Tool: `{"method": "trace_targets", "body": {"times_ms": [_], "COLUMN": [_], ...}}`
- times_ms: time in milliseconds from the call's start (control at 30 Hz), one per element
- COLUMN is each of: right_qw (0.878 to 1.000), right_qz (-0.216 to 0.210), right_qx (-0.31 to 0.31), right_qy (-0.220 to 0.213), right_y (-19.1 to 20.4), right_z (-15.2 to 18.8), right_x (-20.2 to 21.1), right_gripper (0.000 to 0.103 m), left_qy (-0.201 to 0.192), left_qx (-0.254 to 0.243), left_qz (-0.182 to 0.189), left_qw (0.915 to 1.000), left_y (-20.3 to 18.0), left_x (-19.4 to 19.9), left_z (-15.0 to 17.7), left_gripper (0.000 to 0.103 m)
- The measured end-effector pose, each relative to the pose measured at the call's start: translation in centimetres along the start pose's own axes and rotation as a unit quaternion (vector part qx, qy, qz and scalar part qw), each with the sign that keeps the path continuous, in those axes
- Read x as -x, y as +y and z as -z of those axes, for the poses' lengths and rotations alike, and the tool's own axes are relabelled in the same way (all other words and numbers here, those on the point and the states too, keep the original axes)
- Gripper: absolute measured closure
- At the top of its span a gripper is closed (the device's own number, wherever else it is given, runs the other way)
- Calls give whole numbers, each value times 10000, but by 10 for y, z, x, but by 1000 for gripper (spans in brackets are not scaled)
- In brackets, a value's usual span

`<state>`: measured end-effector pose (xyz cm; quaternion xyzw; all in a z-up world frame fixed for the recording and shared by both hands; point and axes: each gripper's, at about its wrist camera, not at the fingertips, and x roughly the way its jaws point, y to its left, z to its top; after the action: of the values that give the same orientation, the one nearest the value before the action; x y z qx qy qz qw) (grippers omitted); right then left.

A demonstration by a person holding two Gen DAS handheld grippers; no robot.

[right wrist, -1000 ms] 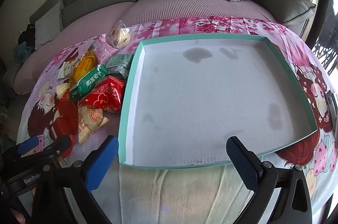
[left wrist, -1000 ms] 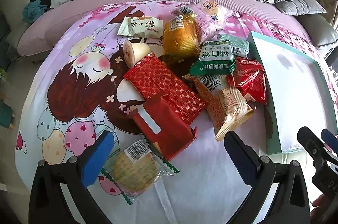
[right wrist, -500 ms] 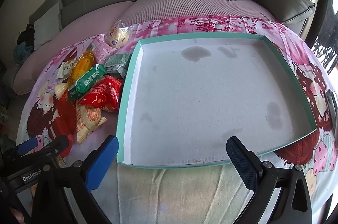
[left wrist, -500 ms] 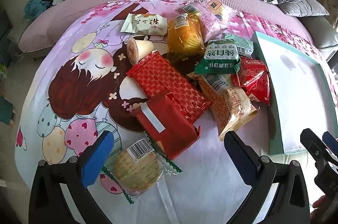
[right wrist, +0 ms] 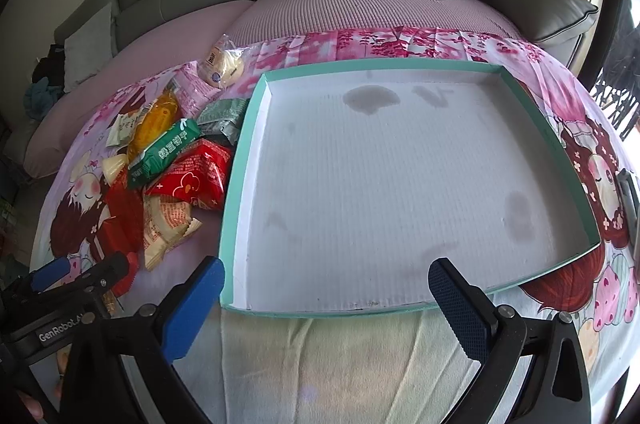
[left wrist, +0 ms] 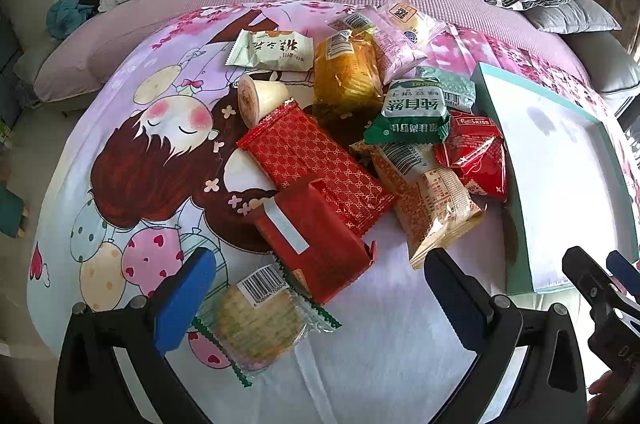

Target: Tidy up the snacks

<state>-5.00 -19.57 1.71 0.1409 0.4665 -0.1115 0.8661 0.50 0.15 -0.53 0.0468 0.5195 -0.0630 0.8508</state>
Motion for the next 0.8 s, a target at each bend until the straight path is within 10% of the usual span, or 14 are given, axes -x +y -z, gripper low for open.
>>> {"method": "trace_targets", "body": {"times_ms": [800], "right_qw": [10000], "right_qz": [9], "right_qx": [-1], "right_qy": [20], "right_y": [1], "right_z": [2], "right_x": [-2], "right_gripper": [0], "left_qy": [14], "left_qx": [-3], "left_qz": [-27], "left_qw": [10000], "left_y": [1], "left_x": [-1], "left_z": [1], "left_gripper": [0]}}
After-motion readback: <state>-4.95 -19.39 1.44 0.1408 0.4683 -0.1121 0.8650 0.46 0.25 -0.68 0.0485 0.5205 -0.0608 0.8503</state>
